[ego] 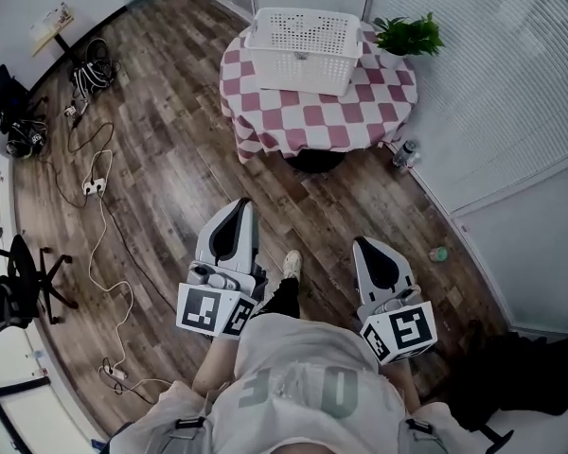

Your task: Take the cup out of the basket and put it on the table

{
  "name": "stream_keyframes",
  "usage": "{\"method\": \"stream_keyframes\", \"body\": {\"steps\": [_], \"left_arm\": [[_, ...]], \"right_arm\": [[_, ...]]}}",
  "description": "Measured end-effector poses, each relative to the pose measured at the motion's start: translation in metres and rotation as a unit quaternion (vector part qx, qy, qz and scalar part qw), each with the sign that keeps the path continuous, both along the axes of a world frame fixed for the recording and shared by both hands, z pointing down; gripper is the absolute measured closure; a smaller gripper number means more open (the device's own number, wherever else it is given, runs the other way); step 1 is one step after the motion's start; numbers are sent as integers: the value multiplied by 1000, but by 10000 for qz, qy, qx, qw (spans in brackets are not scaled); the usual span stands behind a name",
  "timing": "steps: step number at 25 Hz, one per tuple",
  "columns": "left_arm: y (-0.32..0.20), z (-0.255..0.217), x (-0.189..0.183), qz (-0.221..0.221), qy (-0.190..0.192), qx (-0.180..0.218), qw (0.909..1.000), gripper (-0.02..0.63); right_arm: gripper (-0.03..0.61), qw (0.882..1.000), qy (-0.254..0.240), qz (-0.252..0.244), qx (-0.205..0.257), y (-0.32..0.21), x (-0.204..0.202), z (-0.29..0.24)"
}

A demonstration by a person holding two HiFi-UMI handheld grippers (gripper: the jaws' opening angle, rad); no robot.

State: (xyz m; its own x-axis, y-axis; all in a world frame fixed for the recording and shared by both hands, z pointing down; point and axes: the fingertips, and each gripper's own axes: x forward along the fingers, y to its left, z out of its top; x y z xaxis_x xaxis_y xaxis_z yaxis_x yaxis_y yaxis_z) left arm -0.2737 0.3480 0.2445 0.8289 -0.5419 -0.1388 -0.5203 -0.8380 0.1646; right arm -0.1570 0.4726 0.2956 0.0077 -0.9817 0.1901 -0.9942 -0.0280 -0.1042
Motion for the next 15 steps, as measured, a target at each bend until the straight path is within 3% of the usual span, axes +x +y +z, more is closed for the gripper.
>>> {"method": "stream_keyframes", "body": {"steps": [8,11,15], "left_arm": [[-99,-20,69,238,-45,253,9994,611],[-130,-20,85,183,-180,302,9992,611],[-165,-15,106,1,-315,218,9993,609]], "right_arm": [[569,9995,-132,200,207,-103,63,-15],[568,9981,-411,379,263,-126,84,-13],[568,9972,-614,271,326,-157,114,-12]]}}
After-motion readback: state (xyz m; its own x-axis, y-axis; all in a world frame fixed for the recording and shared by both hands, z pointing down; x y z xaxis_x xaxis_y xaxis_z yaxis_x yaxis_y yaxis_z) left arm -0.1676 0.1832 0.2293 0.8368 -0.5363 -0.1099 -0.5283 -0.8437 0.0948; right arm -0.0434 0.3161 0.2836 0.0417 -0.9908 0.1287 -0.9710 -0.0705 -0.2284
